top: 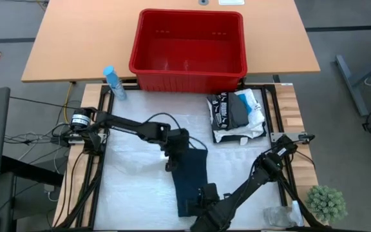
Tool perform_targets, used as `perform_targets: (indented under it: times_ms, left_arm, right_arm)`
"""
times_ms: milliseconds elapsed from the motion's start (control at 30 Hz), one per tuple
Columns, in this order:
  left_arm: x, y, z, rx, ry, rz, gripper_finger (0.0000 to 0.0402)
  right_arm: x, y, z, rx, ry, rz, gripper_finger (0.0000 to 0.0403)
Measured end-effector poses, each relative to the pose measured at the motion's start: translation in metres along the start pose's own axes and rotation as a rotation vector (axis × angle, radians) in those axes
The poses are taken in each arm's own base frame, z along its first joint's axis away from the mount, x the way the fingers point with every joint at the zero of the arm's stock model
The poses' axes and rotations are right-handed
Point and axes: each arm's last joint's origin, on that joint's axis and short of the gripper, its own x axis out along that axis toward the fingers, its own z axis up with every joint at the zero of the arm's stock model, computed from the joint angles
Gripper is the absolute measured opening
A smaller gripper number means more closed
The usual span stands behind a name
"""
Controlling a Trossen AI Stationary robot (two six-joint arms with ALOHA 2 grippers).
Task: Fold laundry
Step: Fold the black shorts
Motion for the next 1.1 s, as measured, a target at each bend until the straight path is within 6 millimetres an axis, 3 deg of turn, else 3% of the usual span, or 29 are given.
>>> perform_targets:
  times_ms: [100, 233, 433, 600, 767, 933, 1100]
  left_arm:
    - [-0.022, -0.004, 0.014, -0.058, 0.010, -0.121, 0.0212]
    - [-0.061, -0.017, 0.019, -0.117, -0.019, -0.215, 0.0233]
    - [-0.139, -0.039, 0.011, -0.174, -0.195, -0.194, 0.0236]
    - [-0.195, -0.058, -0.001, -0.227, -0.424, -0.098, 0.0236]
    - [-0.228, -0.068, -0.005, -0.295, -0.604, -0.141, 0.0236]
    - [-0.250, -0.072, -0.017, -0.332, -0.698, -0.079, 0.0236]
    - [-0.258, -0.066, -0.034, -0.445, -0.721, 0.044, 0.0236]
  right_arm:
    - [-0.011, -0.003, 0.002, 0.033, -0.023, 0.044, 0.0123]
    - [-0.018, -0.002, 0.011, 0.014, -0.009, 0.053, 0.0161]
    - [-0.005, 0.006, 0.029, -0.082, 0.066, -0.038, 0.0220]
    - [-0.004, -0.004, 0.063, -0.220, 0.143, -0.117, 0.0235]
    - [-0.034, -0.048, 0.104, -0.227, 0.115, -0.111, 0.0234]
    - [-0.070, -0.126, 0.131, -0.146, 0.017, -0.005, 0.0233]
    - [-0.070, -0.191, 0.138, -0.059, 0.051, 0.091, 0.0233]
